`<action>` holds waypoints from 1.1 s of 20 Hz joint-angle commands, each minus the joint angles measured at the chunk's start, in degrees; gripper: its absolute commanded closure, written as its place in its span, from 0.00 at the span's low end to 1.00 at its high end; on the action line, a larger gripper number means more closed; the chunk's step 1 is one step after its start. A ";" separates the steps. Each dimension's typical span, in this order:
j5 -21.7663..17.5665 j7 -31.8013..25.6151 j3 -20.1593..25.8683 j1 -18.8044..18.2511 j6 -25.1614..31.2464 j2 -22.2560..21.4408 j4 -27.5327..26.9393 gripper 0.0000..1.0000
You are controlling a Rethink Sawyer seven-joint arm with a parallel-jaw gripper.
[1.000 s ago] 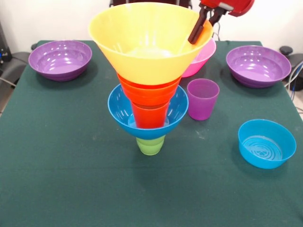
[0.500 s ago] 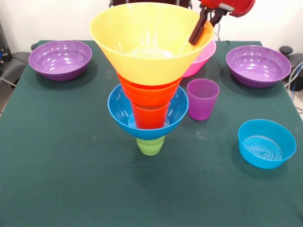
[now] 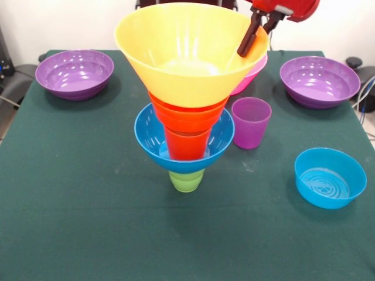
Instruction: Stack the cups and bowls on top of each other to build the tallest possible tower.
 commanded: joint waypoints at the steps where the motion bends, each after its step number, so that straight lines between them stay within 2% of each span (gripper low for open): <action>1: -1.99 -2.43 7.54 -1.46 2.25 5.01 2.41 1.00; 22: -1.95 -1.40 7.06 -1.04 2.90 5.27 1.95 1.00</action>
